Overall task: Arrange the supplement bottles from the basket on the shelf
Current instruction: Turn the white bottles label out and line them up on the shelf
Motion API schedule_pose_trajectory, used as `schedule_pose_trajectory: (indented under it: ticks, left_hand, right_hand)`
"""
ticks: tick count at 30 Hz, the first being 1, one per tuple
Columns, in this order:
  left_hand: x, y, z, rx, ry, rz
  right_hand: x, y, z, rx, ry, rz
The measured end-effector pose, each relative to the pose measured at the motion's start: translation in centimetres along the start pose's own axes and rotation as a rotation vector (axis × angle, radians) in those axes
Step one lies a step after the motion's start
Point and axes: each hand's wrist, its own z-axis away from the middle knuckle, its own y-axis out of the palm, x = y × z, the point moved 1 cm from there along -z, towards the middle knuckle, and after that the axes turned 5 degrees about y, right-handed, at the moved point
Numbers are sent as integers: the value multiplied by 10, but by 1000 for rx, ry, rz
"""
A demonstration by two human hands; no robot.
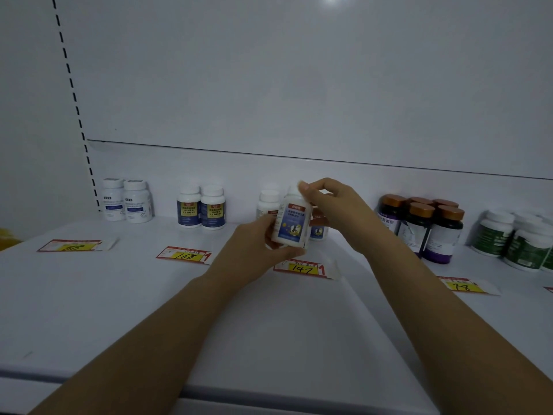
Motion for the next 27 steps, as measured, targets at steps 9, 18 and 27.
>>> schedule_pose_trajectory:
  ticks: [9,18,27]
  left_hand:
    - [0,-1,2,-53,49,17]
    - [-1,2,-1,-3,39,158]
    - [2,-2,-1,-147,65,105]
  right_hand:
    - [2,0,2,21,-9,-45]
    - [2,-8,5,153,-67,-233]
    - [1,-4,6,135,-98,-157]
